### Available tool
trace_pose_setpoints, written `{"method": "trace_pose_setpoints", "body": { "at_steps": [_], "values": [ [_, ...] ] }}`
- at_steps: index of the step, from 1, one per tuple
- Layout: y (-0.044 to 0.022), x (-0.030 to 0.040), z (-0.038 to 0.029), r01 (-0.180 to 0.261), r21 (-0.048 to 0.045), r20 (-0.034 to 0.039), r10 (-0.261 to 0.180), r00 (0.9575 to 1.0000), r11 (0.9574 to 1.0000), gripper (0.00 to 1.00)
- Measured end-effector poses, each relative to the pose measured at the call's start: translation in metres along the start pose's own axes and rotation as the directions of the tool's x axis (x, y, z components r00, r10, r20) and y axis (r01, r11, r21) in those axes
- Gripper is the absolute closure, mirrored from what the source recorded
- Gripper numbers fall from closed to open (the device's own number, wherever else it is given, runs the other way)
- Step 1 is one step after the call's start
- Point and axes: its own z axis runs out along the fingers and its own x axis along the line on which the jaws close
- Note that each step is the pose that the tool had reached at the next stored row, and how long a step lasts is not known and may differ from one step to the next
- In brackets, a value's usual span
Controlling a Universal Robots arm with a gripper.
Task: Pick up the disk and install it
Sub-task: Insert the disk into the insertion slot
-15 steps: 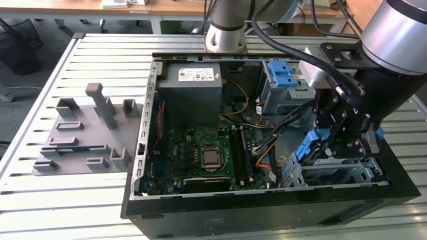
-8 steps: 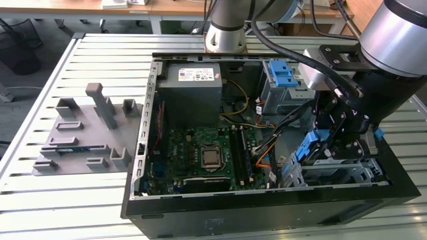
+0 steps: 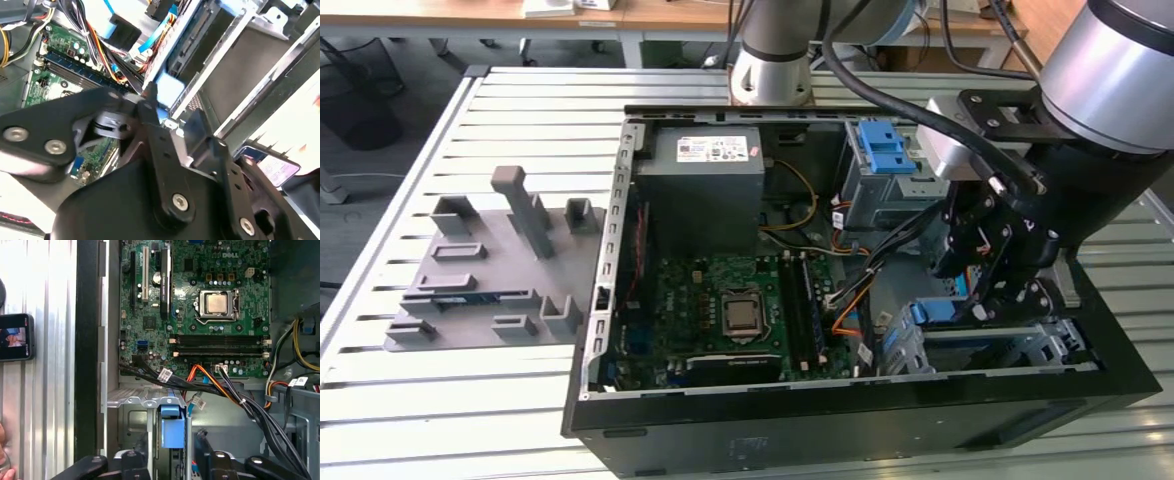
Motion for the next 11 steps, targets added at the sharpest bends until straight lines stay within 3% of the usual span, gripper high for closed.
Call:
{"method": "trace_pose_setpoints", "body": {
  "at_steps": [1, 5, 7, 11],
  "values": [
    [0.0000, 0.0000, 0.0000, 0.000, 0.0000, 0.0000, 0.000, 1.0000, 1.0000, 0.50],
    [0.0000, 0.0000, 0.0000, 0.000, 0.0000, -0.0003, 0.000, 1.0000, 1.0000, 0.51],
    [0.0000, 0.0000, 0.0000, 0.000, 0.0000, -0.0004, 0.000, 1.0000, 1.0000, 0.64],
    [0.0000, 0.0000, 0.0000, 0.000, 0.0000, -0.0008, 0.000, 1.0000, 1.0000, 0.75]
  ]
}}
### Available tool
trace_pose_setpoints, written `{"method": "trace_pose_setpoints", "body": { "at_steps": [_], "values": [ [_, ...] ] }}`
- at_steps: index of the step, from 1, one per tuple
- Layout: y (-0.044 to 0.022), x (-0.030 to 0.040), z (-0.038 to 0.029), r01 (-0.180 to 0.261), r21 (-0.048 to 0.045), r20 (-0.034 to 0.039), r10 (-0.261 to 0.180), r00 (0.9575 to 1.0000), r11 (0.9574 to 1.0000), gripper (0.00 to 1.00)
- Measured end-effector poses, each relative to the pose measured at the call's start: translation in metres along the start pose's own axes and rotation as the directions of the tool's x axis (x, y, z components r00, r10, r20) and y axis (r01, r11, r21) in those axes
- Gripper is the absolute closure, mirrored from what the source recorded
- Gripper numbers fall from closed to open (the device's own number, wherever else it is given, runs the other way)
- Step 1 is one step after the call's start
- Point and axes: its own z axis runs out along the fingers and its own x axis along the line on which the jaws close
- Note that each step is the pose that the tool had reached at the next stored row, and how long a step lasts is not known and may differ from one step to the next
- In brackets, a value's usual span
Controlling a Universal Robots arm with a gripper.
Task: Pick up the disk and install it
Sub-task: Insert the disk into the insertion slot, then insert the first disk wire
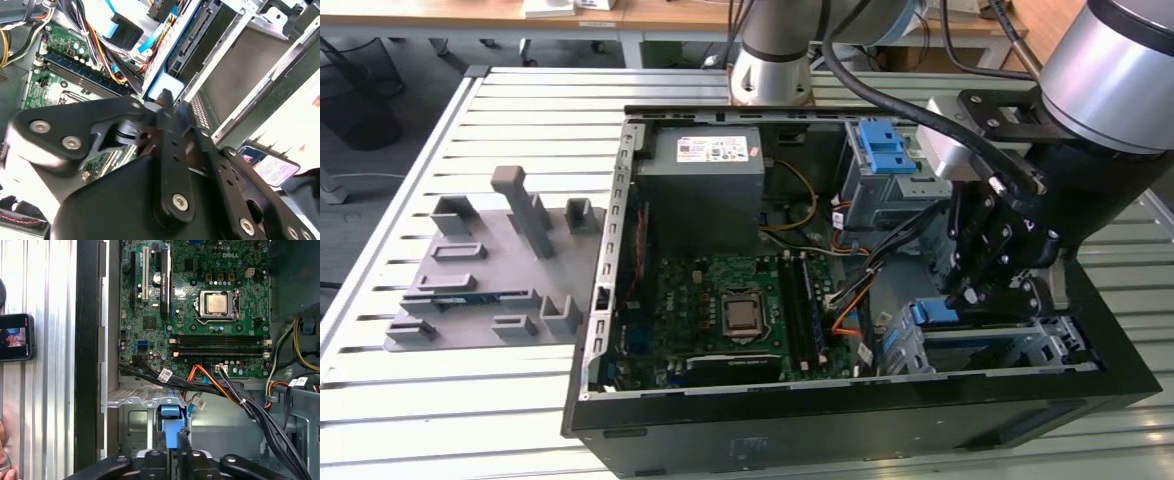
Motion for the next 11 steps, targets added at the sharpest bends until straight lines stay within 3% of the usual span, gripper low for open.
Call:
{"method": "trace_pose_setpoints", "body": {
  "at_steps": [2, 11],
  "values": [
    [0.0000, 0.0000, 0.0000, 0.000, 0.0000, -0.0002, 0.000, 1.0000, 1.0000, 0.87],
    [0.0000, 0.0000, 0.0000, 0.000, 0.0000, -0.0024, 0.000, 1.0000, 1.0000, 0.89]
  ]
}}
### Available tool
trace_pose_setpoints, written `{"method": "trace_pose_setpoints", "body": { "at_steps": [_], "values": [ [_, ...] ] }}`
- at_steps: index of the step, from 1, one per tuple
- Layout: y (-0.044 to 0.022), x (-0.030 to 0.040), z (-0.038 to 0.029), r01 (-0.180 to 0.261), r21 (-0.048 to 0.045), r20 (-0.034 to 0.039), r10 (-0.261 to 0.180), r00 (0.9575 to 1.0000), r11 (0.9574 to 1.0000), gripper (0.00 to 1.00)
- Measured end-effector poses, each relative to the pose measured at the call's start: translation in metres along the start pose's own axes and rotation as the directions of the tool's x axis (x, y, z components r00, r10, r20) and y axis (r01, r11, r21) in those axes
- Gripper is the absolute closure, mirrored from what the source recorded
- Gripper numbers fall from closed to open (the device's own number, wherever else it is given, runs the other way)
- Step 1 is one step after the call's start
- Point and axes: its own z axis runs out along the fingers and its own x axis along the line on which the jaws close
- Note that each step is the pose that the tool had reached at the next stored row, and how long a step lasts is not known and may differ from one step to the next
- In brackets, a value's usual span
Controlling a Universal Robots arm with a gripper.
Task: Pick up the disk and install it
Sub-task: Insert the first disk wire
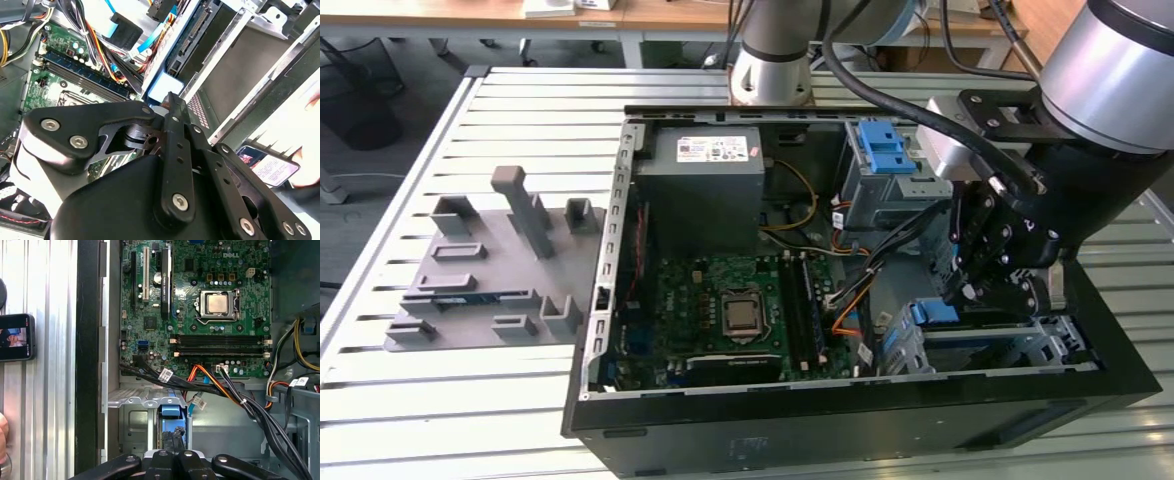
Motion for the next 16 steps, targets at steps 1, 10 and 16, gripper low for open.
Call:
{"method": "trace_pose_setpoints", "body": {
  "at_steps": [1, 10, 16],
  "values": [
    [0.0000, 0.0000, 0.0000, 0.000, 0.0000, -0.0001, 0.000, 1.0000, 1.0000, 0.89],
    [-0.0016, 0.0000, -0.0001, 0.000, 0.0000, -0.0003, 0.000, 1.0000, 1.0000, 0.89],
    [-0.0189, -0.0002, -0.0002, 0.000, 0.0000, 0.0002, 0.000, 1.0000, 1.0000, 0.89]
  ]
}}
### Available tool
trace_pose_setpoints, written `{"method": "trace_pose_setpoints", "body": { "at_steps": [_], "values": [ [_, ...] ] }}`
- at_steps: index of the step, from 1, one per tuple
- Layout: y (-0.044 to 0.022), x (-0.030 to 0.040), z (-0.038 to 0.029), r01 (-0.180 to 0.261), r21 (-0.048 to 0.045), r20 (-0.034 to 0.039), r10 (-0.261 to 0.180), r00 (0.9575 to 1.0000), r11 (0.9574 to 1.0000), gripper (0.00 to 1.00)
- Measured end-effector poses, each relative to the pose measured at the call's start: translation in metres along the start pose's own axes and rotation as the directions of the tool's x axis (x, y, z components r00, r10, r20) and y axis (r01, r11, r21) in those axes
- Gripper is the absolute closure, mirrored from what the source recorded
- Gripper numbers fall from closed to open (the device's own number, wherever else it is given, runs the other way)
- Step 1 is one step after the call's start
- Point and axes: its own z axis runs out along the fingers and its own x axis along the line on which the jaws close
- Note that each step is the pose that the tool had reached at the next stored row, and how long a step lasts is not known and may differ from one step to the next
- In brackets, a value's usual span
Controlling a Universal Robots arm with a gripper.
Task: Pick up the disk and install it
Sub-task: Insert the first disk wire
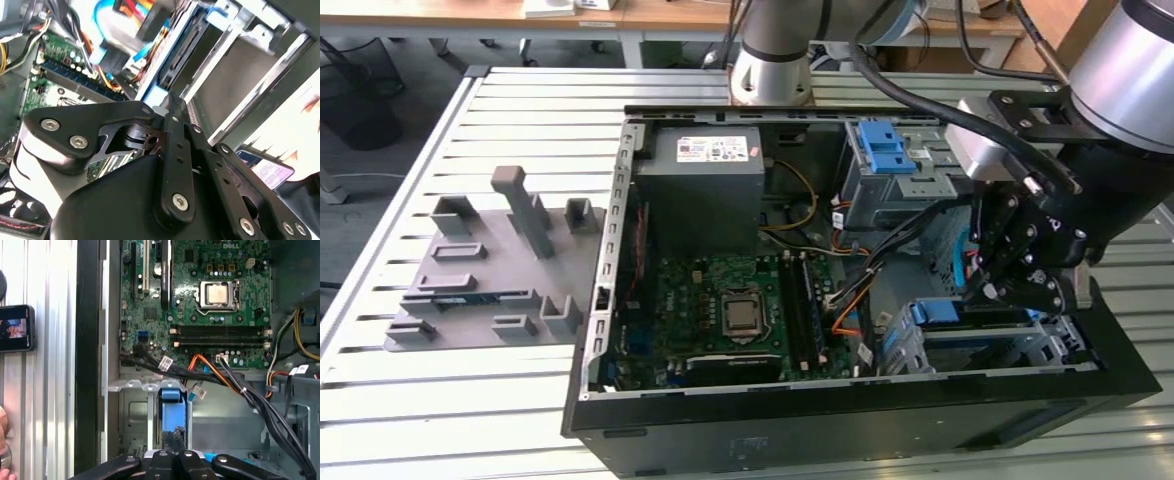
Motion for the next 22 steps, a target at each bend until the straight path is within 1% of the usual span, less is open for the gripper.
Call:
{"method": "trace_pose_setpoints", "body": {
  "at_steps": [3, 4, 5, 7, 14, 22],
  "values": [
    [-0.0089, -0.0001, -0.0002, 0.000, 0.0000, 0.0000, 0.000, 1.0000, 1.0000, 0.89],
    [-0.0111, -0.0001, -0.0002, 0.000, 0.0000, 0.0000, 0.000, 1.0000, 1.0000, 0.89],
    [-0.0117, -0.0004, -0.0002, 0.000, 0.0000, -0.0002, 0.000, 1.0000, 1.0000, 0.89],
    [-0.0117, -0.0006, -0.0006, 0.000, 0.0000, -0.0005, 0.000, 1.0000, 1.0000, 0.89],
    [-0.0118, -0.0006, -0.0076, 0.000, 0.0000, -0.0004, 0.000, 1.0000, 1.0000, 0.89],
    [-0.0122, -0.0006, -0.0081, 0.000, 0.0000, -0.0005, 0.000, 1.0000, 1.0000, 0.89]
  ]
}}
